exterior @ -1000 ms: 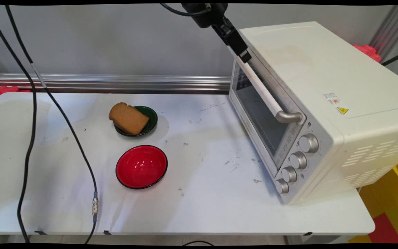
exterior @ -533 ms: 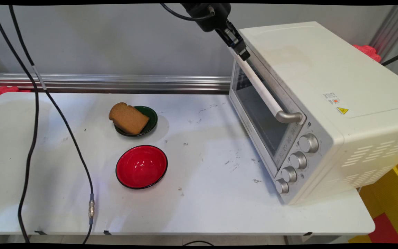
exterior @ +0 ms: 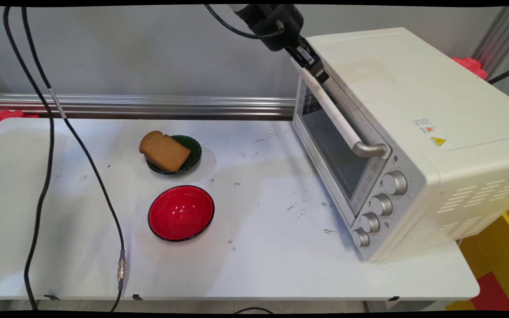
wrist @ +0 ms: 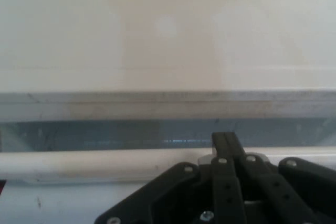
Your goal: Open the oven
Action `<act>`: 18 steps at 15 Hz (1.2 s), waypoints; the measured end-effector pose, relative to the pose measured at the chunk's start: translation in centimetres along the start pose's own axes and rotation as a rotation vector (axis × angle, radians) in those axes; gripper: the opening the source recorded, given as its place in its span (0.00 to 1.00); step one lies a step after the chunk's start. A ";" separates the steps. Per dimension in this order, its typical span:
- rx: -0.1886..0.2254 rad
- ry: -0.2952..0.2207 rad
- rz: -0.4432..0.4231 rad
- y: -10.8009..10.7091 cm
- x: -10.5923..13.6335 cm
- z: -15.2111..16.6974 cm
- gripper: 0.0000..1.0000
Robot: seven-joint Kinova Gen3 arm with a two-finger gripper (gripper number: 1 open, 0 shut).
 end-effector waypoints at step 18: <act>0.005 0.035 0.003 -0.3 -1.7 3.7 0.00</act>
